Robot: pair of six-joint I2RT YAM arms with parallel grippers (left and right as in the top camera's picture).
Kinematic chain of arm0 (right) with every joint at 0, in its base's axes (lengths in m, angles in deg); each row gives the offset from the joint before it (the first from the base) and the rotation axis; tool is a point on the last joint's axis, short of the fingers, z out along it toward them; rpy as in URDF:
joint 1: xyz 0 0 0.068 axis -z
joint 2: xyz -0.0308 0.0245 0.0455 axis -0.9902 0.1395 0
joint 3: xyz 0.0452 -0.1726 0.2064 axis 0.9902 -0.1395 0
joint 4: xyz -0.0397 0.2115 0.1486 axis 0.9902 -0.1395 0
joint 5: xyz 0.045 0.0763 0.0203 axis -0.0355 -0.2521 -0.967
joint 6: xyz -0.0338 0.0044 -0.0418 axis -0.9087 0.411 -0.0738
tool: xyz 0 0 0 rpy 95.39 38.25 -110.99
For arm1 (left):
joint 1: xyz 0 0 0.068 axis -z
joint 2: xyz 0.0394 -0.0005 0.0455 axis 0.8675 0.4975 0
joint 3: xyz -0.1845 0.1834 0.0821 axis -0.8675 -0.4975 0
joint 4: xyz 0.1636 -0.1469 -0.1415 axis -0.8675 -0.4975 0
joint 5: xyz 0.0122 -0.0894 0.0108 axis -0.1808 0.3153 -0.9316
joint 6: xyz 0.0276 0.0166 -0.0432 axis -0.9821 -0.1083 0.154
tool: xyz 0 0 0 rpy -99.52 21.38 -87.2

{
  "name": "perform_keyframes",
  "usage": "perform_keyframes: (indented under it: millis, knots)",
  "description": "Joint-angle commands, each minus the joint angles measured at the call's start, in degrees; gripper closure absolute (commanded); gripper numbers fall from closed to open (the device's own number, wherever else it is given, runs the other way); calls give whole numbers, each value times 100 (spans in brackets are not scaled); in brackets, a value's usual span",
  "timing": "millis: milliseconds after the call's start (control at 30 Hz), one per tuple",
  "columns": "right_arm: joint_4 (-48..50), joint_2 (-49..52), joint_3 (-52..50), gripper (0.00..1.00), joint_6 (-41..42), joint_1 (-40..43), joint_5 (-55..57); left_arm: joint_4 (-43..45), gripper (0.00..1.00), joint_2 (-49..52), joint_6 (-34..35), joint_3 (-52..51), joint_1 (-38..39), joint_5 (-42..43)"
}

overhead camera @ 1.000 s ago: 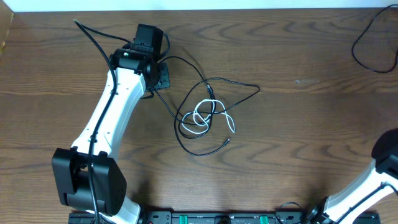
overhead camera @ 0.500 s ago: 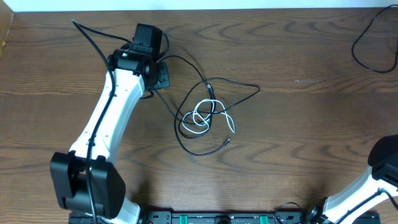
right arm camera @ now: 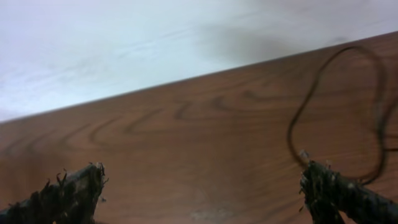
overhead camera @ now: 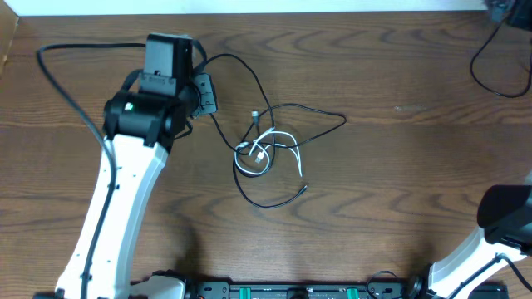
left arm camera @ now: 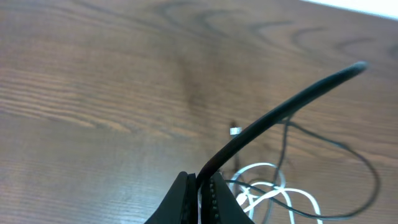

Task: Untangle cables

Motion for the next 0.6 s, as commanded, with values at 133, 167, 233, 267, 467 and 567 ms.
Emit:
perform_keyframes:
  millis: [133, 167, 233, 267, 467, 567]
  knots:
    - [-376, -114, 15, 1, -68, -494, -79, 81, 92, -643, -2, -20, -13, 203]
    - [-435, -114, 15, 1, -70, -555, -79, 83, 93, -706, 2, -20, -13, 203]
    - [-531, -114, 11, 1, -70, -664, -79, 83, 93, -811, 17, -20, -13, 203]
    - [-588, -114, 11, 1, -68, -723, -79, 81, 92, -866, 15, -20, -13, 203]
    - [-741, -114, 7, 1, -68, -953, -79, 68, 86, -1019, 15, -20, -13, 203]
    - [-820, -114, 7, 1, -61, -1012, -79, -2, 83, -1036, 15, -20, -13, 203]
